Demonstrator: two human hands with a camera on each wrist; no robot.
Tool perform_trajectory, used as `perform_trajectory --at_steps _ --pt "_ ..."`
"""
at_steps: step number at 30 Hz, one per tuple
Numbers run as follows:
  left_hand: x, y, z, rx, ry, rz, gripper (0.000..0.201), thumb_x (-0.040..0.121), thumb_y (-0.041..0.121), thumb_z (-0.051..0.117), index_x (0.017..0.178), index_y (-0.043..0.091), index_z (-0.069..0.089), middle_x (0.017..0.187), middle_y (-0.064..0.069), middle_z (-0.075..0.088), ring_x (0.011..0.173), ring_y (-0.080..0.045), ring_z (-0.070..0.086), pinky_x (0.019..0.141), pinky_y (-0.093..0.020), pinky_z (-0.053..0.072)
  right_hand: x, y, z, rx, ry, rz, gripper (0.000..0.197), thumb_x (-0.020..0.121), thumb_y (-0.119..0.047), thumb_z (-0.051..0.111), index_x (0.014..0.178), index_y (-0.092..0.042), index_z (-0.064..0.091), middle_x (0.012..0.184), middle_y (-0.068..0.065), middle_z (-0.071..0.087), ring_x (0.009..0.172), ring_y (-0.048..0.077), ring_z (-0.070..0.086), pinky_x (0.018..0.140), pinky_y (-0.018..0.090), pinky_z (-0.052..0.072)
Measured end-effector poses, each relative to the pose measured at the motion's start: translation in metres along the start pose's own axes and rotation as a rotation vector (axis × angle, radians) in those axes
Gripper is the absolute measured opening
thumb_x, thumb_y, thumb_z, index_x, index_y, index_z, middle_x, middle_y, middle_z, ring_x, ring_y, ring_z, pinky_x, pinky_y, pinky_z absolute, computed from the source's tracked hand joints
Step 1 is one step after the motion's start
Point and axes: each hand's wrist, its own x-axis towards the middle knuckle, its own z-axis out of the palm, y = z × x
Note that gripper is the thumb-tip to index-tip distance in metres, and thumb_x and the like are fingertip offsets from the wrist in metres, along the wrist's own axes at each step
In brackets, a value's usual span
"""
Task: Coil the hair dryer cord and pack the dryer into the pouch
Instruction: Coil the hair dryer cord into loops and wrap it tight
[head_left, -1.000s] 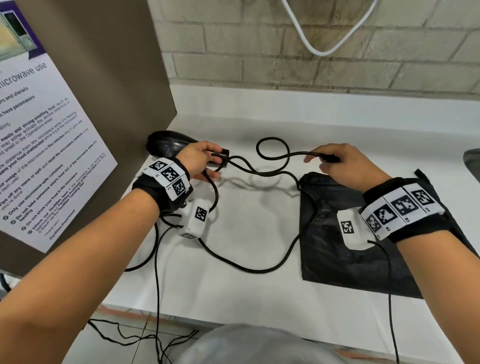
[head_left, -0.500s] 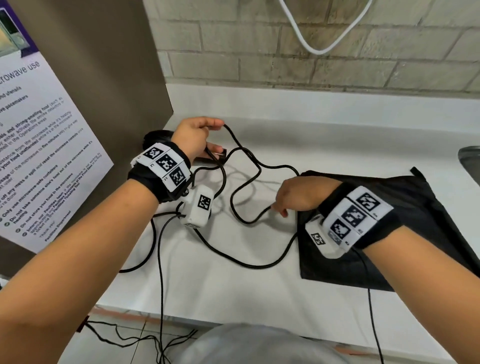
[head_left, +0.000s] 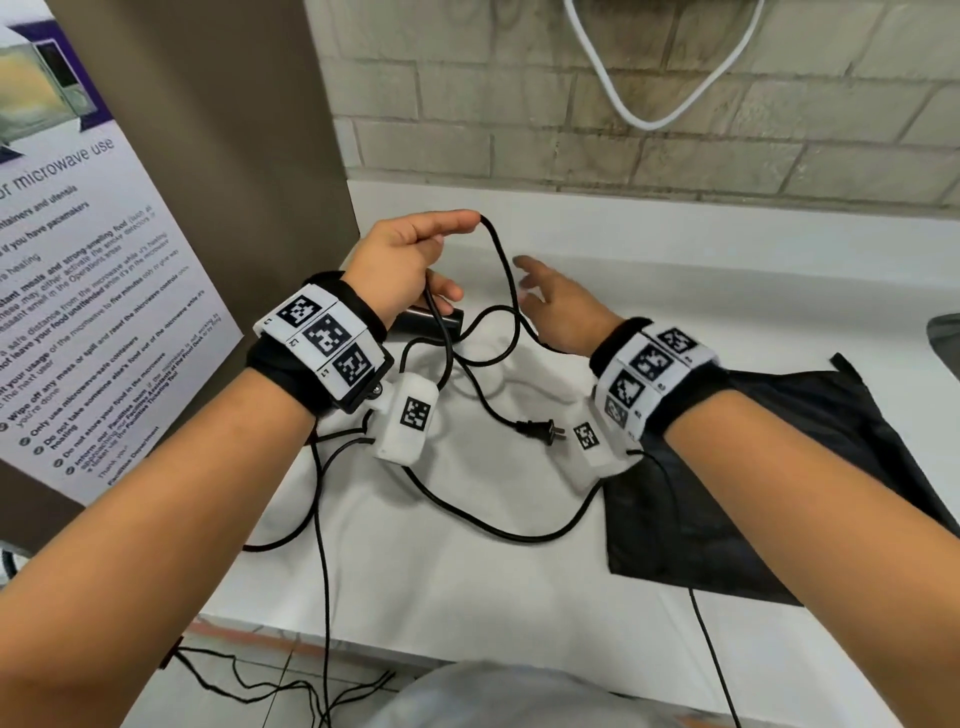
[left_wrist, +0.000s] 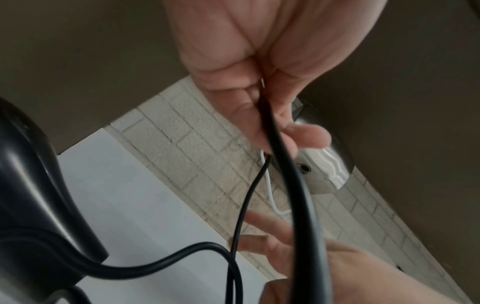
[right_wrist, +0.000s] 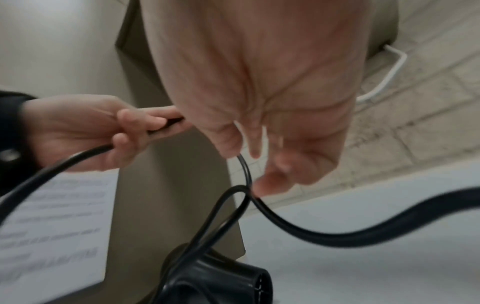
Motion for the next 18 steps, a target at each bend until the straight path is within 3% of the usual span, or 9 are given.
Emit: perform_trajectory --at_steps 1,2,4,6,7,12,15,18 --pt "0.000 0.003 0.000 0.008 -0.016 0.006 0.037 0.099 0.003 0.031 0.107 0.024 0.060 0.124 0.005 0.055 0.042 -0.006 0.058 0.045 -0.018 0.051 0.004 -0.003 -0.002 0.108 -0.053 0.032 0.040 0.098 -0.011 0.035 0.138 -0.012 0.035 0.126 0.013 0.052 0.071 0.009 0.062 0.063 0.020 0.049" --pt "0.000 0.005 0.000 0.017 -0.026 0.014 0.037 0.099 0.003 0.031 0.107 0.024 0.060 0.123 0.005 0.056 0.042 -0.006 0.057 0.045 -0.018 0.050 0.007 -0.005 -0.003 0.188 -0.066 0.044 0.034 0.098 -0.009 0.035 0.130 -0.010 0.043 0.113 0.013 0.057 0.049 0.000 0.054 0.045 0.013 0.042" --pt "0.000 0.009 -0.003 0.027 -0.032 0.043 0.036 0.099 0.002 0.031 0.108 0.023 0.060 0.121 0.005 0.057 0.039 -0.005 0.053 0.042 -0.017 0.047 0.013 -0.008 -0.006 0.273 0.008 0.020 0.016 0.095 -0.004 0.040 0.100 -0.007 0.056 0.086 0.010 0.059 0.034 -0.003 0.046 0.034 0.009 0.032" --pt "0.001 0.009 -0.007 0.037 -0.042 0.091 0.035 0.098 0.001 0.032 0.112 0.022 0.056 0.114 0.005 0.058 0.036 -0.004 0.046 0.039 -0.016 0.041 0.018 -0.007 -0.010 0.374 0.146 0.003 0.022 0.092 0.000 0.044 0.076 -0.011 0.053 0.070 0.005 0.056 0.032 -0.001 0.046 0.036 0.011 0.035" --pt "0.001 0.008 -0.009 0.043 -0.049 0.108 0.035 0.098 0.001 0.033 0.115 0.023 0.053 0.109 0.005 0.057 0.036 -0.003 0.043 0.039 -0.016 0.039 0.020 -0.007 -0.012 0.439 0.213 0.004 0.025 0.092 0.001 0.045 0.072 -0.012 0.051 0.067 0.005 0.055 0.031 0.001 0.045 0.037 0.013 0.037" --pt "-0.003 -0.016 -0.006 0.112 -0.106 0.108 0.039 0.096 -0.004 0.034 0.118 0.027 0.042 0.096 0.004 0.050 0.037 -0.001 0.035 0.038 -0.017 0.035 0.020 -0.008 -0.028 0.563 0.364 -0.106 0.027 0.090 0.003 0.045 0.071 -0.016 0.048 0.070 0.002 0.055 0.039 0.003 0.053 0.047 0.020 0.049" --pt "-0.010 -0.026 0.001 0.133 -0.119 0.132 0.049 0.092 -0.011 0.036 0.111 0.034 0.038 0.097 0.002 0.050 0.037 -0.003 0.041 0.040 -0.019 0.041 0.017 -0.008 -0.032 0.562 0.412 -0.166 0.028 0.089 0.003 0.046 0.072 -0.018 0.049 0.074 0.001 0.055 0.046 0.002 0.057 0.055 0.022 0.053" --pt "-0.013 -0.038 0.009 0.097 -0.107 0.099 0.043 0.090 -0.013 0.038 0.098 0.028 0.029 0.097 -0.003 0.048 0.035 -0.008 0.049 0.039 -0.022 0.046 0.012 -0.006 -0.042 0.612 0.512 -0.201 0.028 0.089 0.004 0.047 0.073 -0.019 0.049 0.073 0.000 0.055 0.052 0.004 0.058 0.060 0.024 0.053"
